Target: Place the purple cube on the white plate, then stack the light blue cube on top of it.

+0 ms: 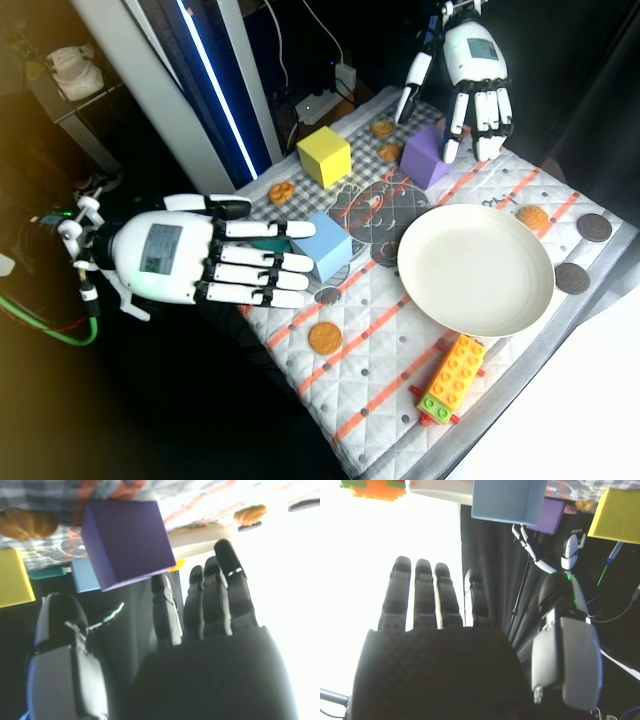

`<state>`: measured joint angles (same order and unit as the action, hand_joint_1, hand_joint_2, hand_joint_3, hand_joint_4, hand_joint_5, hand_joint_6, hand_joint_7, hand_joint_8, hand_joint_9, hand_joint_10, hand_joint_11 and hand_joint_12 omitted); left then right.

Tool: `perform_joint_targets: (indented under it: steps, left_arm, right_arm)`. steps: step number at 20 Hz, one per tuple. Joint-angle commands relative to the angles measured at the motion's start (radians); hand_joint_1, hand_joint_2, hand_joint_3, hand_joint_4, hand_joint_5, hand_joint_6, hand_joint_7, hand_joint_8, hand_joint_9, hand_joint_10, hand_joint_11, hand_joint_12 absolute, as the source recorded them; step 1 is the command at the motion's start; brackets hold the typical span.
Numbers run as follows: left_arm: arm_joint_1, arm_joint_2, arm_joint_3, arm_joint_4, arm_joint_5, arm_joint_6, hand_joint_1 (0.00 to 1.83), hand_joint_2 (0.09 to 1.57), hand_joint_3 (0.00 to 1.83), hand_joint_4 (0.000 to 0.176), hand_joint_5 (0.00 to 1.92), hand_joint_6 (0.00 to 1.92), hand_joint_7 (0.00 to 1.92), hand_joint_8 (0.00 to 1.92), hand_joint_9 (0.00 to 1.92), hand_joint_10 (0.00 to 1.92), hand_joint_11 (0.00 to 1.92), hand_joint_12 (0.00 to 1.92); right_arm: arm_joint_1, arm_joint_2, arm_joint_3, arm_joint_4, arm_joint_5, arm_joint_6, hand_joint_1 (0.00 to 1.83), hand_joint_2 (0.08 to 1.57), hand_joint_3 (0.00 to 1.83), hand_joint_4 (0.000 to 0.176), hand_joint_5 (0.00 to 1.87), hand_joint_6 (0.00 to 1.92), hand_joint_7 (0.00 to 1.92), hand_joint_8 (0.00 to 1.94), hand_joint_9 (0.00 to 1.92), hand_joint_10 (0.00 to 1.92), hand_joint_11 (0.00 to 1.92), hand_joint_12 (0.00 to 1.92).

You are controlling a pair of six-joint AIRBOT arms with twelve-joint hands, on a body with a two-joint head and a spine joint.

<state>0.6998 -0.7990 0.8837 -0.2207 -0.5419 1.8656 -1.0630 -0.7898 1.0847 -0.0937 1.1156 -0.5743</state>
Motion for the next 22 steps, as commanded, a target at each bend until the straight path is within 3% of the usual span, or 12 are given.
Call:
perform_joint_targets:
  steps: [1,3,4,5,6,8,9,12,15,18,19,22]
  left_arm:
    - [-0.009,-0.001,0.005,-0.008,-0.081,0.022,0.65,0.88,0.0,0.176,0.42,0.0,0.21,0.01,0.21,0.01,0.0,0.96]
    - [-0.009,-0.008,0.011,-0.025,-0.081,0.032,0.62,0.91,0.01,0.176,0.41,0.0,0.22,0.01,0.24,0.02,0.0,0.95]
    - [-0.009,-0.01,0.012,-0.03,-0.082,0.032,0.63,0.92,0.0,0.166,0.42,0.0,0.21,0.0,0.24,0.01,0.0,0.93]
    - [-0.009,-0.01,0.011,-0.03,-0.085,0.032,0.63,0.93,0.01,0.172,0.4,0.0,0.2,0.0,0.24,0.01,0.0,0.92]
    - [-0.009,-0.009,0.009,-0.031,-0.092,0.032,0.63,0.94,0.0,0.175,0.33,0.0,0.22,0.0,0.29,0.02,0.0,0.96]
    - [-0.007,-0.004,-0.001,-0.029,-0.117,0.032,0.59,0.94,0.0,0.176,0.21,0.0,0.14,0.0,0.24,0.0,0.0,0.93]
    - [-0.005,0.004,-0.014,-0.019,-0.139,0.032,0.61,0.92,0.0,0.176,0.08,0.0,0.05,0.0,0.13,0.0,0.0,0.78]
    - [0.006,0.028,-0.045,-0.006,-0.189,0.032,0.7,0.84,0.0,0.176,0.02,0.0,0.0,0.0,0.06,0.0,0.0,0.37]
    - [0.022,0.044,-0.07,0.003,-0.231,0.032,0.65,0.8,0.0,0.176,0.0,0.0,0.0,0.0,0.0,0.0,0.0,0.23]
    - [0.024,0.047,-0.074,0.004,-0.237,0.031,0.67,0.76,0.0,0.176,0.0,0.0,0.0,0.0,0.0,0.0,0.0,0.18]
    - [0.021,0.042,-0.064,-0.01,-0.225,0.031,0.69,0.76,0.0,0.176,0.0,0.0,0.0,0.0,0.01,0.0,0.0,0.24]
    - [0.002,0.021,-0.038,-0.028,-0.188,0.031,0.79,0.73,0.0,0.176,0.0,0.0,0.0,0.0,0.06,0.0,0.0,0.29]
  right_arm:
    - [0.004,0.0,0.0,0.033,0.113,0.005,0.28,1.13,0.0,0.176,0.0,0.0,0.0,0.0,0.0,0.0,0.03,0.01]
    - [0.002,-0.002,0.0,0.033,0.113,0.005,0.28,1.12,0.0,0.176,0.0,0.0,0.0,0.0,0.0,0.0,0.14,0.07]
    - [0.001,-0.002,0.0,0.033,0.113,0.005,0.29,1.12,0.0,0.176,0.0,0.0,0.0,0.0,0.04,0.0,0.28,0.3]
    - [0.0,-0.002,0.0,0.033,0.113,0.005,0.29,1.12,0.0,0.176,0.0,0.0,0.0,0.0,0.01,0.0,0.14,0.42]
    - [-0.003,-0.002,0.0,0.033,0.113,0.007,0.28,1.13,0.0,0.176,0.0,0.0,0.0,0.0,0.0,0.0,0.03,0.37]
    - [-0.006,-0.002,0.0,0.034,0.113,0.01,0.32,1.13,0.0,0.176,0.0,0.0,0.0,0.0,0.0,0.0,0.01,0.61]
    - [-0.007,-0.002,0.0,0.034,0.113,0.01,0.31,1.13,0.0,0.176,0.0,0.0,0.0,0.0,0.0,0.0,0.0,0.5]
    - [-0.008,-0.003,0.0,0.038,0.113,0.01,0.28,1.12,0.0,0.176,0.0,0.0,0.0,0.0,0.14,0.0,0.15,1.0]
    - [-0.013,-0.004,0.0,0.042,0.113,0.01,0.31,1.12,0.0,0.176,0.0,0.0,0.0,0.0,0.0,0.0,0.01,0.84]
    - [-0.016,-0.007,0.0,0.044,0.113,0.01,0.38,1.13,0.0,0.176,0.0,0.0,0.0,0.0,0.0,0.0,0.0,0.18]
    - [-0.016,-0.007,0.0,0.044,0.113,0.011,0.39,1.13,0.0,0.176,0.0,0.0,0.0,0.0,0.0,0.0,0.0,0.06]
    - [-0.016,-0.008,0.0,0.044,0.113,0.011,0.35,1.13,0.0,0.176,0.0,0.0,0.0,0.0,0.0,0.0,0.05,0.05]
